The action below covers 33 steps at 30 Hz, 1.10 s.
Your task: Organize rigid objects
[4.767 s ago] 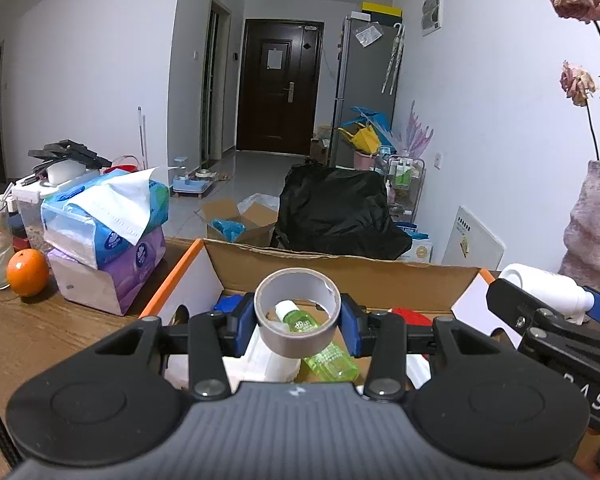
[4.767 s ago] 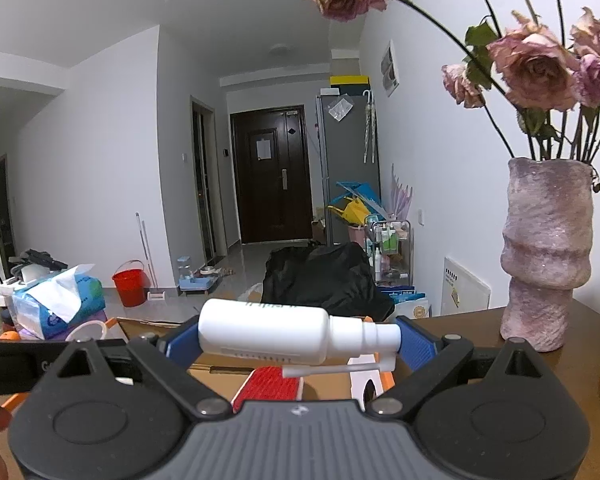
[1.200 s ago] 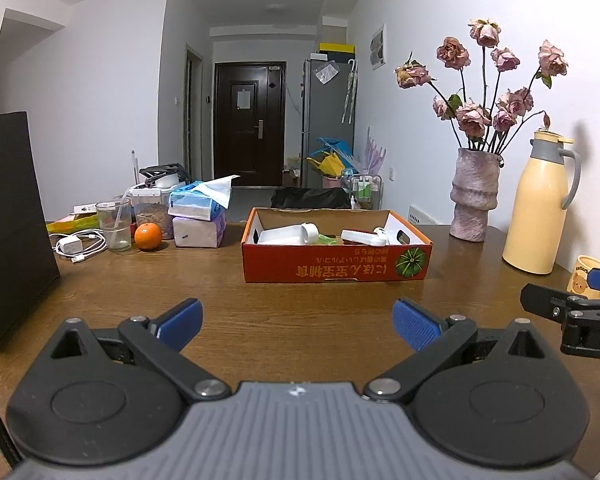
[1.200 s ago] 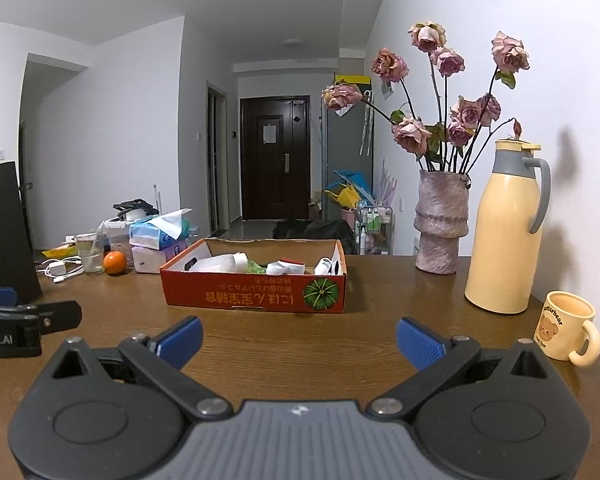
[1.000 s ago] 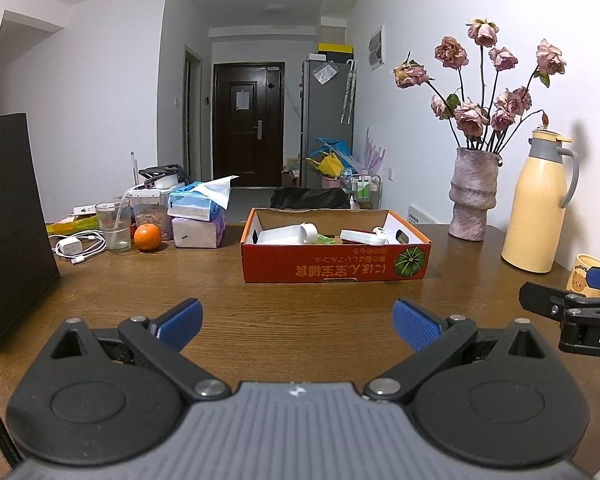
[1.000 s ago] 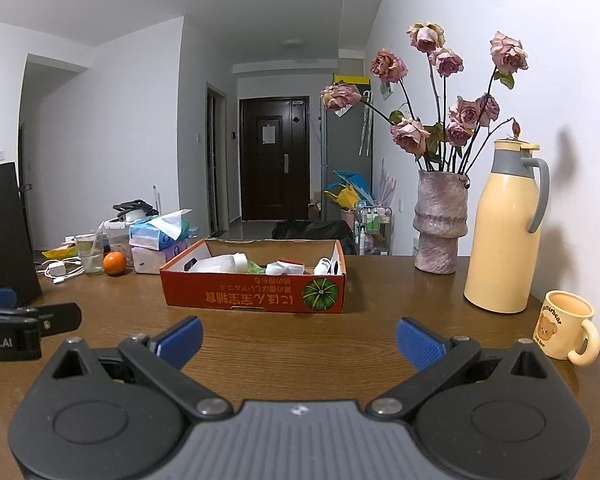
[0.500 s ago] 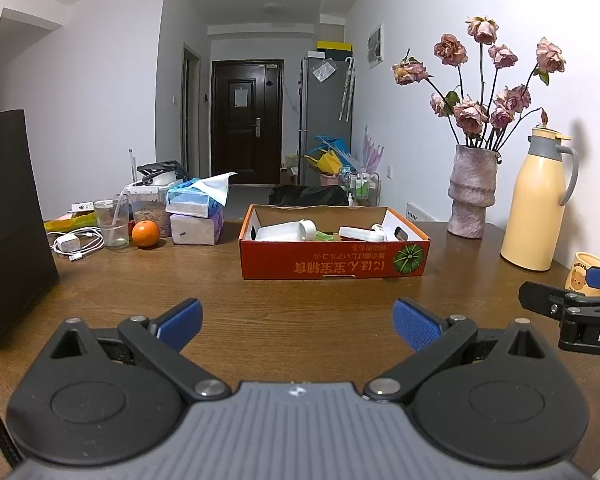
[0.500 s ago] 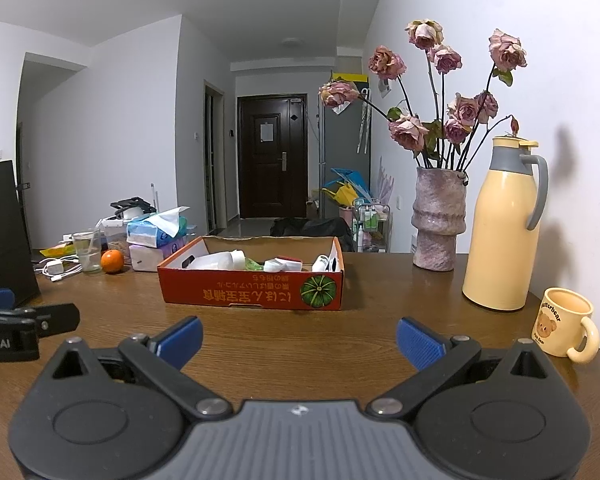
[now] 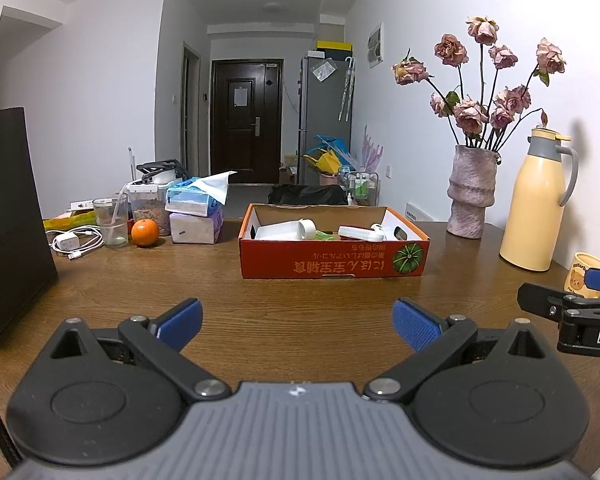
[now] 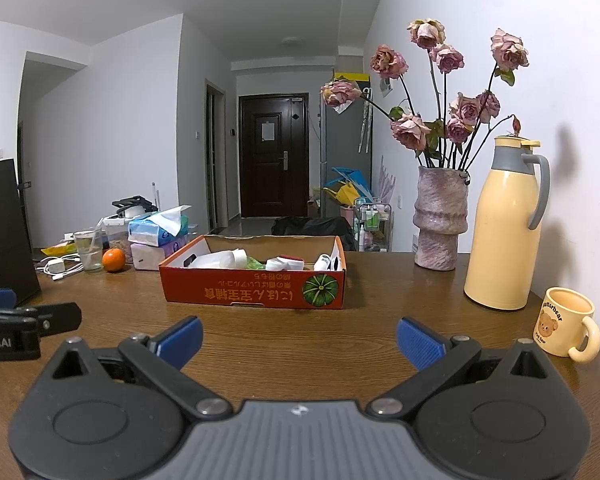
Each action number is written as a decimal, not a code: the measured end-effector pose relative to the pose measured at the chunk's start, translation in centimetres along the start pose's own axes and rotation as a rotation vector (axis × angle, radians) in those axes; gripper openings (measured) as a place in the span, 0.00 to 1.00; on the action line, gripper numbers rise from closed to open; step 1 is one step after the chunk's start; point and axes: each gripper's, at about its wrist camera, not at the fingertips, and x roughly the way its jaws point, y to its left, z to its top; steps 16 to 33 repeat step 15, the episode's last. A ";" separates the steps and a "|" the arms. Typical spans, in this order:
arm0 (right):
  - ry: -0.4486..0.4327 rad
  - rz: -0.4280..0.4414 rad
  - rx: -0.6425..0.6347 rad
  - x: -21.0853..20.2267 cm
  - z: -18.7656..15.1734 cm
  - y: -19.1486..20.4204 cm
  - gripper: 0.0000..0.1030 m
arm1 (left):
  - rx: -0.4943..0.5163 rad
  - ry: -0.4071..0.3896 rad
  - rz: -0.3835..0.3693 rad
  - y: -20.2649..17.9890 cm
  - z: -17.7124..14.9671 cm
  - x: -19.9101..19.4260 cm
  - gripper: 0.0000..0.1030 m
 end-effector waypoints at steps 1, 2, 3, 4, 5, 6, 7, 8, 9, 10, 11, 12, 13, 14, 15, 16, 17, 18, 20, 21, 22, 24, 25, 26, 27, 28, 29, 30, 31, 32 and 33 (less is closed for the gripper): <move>0.000 0.000 0.000 0.0 0.0 0.0 1.00 | -0.005 0.001 -0.003 0.0 0.0 0.0 1.00; 0.001 0.001 0.000 0.0 0.0 0.0 1.00 | -0.006 0.003 -0.003 0.0 0.0 0.1 1.00; 0.001 0.001 0.000 0.0 -0.1 0.0 1.00 | -0.007 0.004 -0.004 0.0 0.1 0.1 1.00; 0.001 0.000 0.000 0.0 -0.1 0.0 1.00 | -0.008 0.003 -0.006 0.1 0.1 0.1 1.00; 0.001 0.001 0.000 0.0 -0.1 0.0 1.00 | -0.009 0.001 -0.009 0.1 0.1 0.1 1.00; 0.001 0.001 0.000 0.0 0.0 0.0 1.00 | -0.009 0.001 -0.015 0.2 0.1 0.2 1.00; 0.001 0.000 0.000 0.0 -0.1 0.0 1.00 | -0.010 0.001 -0.022 0.2 0.1 0.2 1.00; 0.001 0.000 0.000 0.0 0.0 0.0 1.00 | -0.011 0.003 -0.028 0.3 0.1 0.2 1.00; 0.002 0.000 0.000 0.0 -0.1 0.1 1.00 | -0.010 0.005 -0.033 0.3 0.1 0.2 1.00; 0.003 0.000 0.001 0.0 -0.2 0.1 1.00 | -0.010 0.007 -0.035 0.3 0.0 0.2 1.00; 0.003 0.000 0.000 0.0 -0.2 0.1 1.00 | -0.009 0.007 -0.035 0.3 0.0 0.2 1.00; 0.003 0.000 0.000 0.0 -0.2 0.1 1.00 | -0.007 0.008 -0.033 0.2 0.0 0.3 1.00; 0.004 0.000 0.000 0.0 -0.3 0.1 1.00 | -0.006 0.008 -0.032 0.2 0.0 0.3 1.00; 0.003 -0.001 0.000 0.0 -0.2 0.1 1.00 | -0.006 0.008 -0.031 0.2 -0.1 0.3 1.00; 0.003 -0.001 0.000 0.0 -0.2 0.1 1.00 | -0.007 0.009 -0.031 0.2 -0.1 0.3 1.00; 0.003 -0.001 0.000 0.0 -0.2 0.1 1.00 | -0.007 0.009 -0.031 0.2 -0.1 0.3 1.00; 0.003 -0.001 0.000 0.0 -0.2 0.1 1.00 | -0.007 0.009 -0.031 0.2 -0.1 0.3 1.00; 0.003 -0.001 0.000 0.0 -0.2 0.1 1.00 | -0.007 0.009 -0.031 0.2 -0.1 0.3 1.00; 0.003 -0.001 0.000 0.0 -0.2 0.1 1.00 | -0.007 0.009 -0.031 0.2 -0.1 0.3 1.00; 0.003 -0.001 0.000 0.0 -0.2 0.1 1.00 | -0.007 0.009 -0.031 0.2 -0.1 0.3 1.00; 0.003 -0.001 0.000 0.0 -0.2 0.1 1.00 | -0.007 0.009 -0.031 0.2 -0.1 0.3 1.00; 0.003 -0.001 0.000 0.0 -0.2 0.1 1.00 | -0.007 0.009 -0.031 0.2 -0.1 0.3 1.00; 0.003 -0.001 0.000 0.0 -0.2 0.1 1.00 | -0.007 0.009 -0.031 0.2 -0.1 0.3 1.00; 0.003 -0.001 0.000 0.0 -0.2 0.1 1.00 | -0.007 0.009 -0.031 0.2 -0.1 0.3 1.00; 0.003 -0.001 0.000 0.0 -0.2 0.1 1.00 | -0.007 0.009 -0.031 0.2 -0.1 0.3 1.00; 0.003 -0.001 0.000 0.0 -0.2 0.1 1.00 | -0.007 0.009 -0.031 0.2 -0.1 0.3 1.00; 0.003 -0.001 0.000 0.0 -0.2 0.1 1.00 | -0.007 0.009 -0.031 0.2 -0.1 0.3 1.00; 0.003 -0.001 0.000 0.0 -0.2 0.1 1.00 | -0.007 0.009 -0.031 0.2 -0.1 0.3 1.00; 0.003 -0.001 0.000 0.0 -0.2 0.1 1.00 | -0.007 0.009 -0.031 0.2 -0.1 0.3 1.00; 0.003 -0.001 0.000 0.0 -0.2 0.1 1.00 | -0.007 0.009 -0.031 0.2 -0.1 0.3 1.00; 0.003 -0.001 0.000 0.0 -0.2 0.1 1.00 | -0.007 0.009 -0.031 0.2 -0.1 0.3 1.00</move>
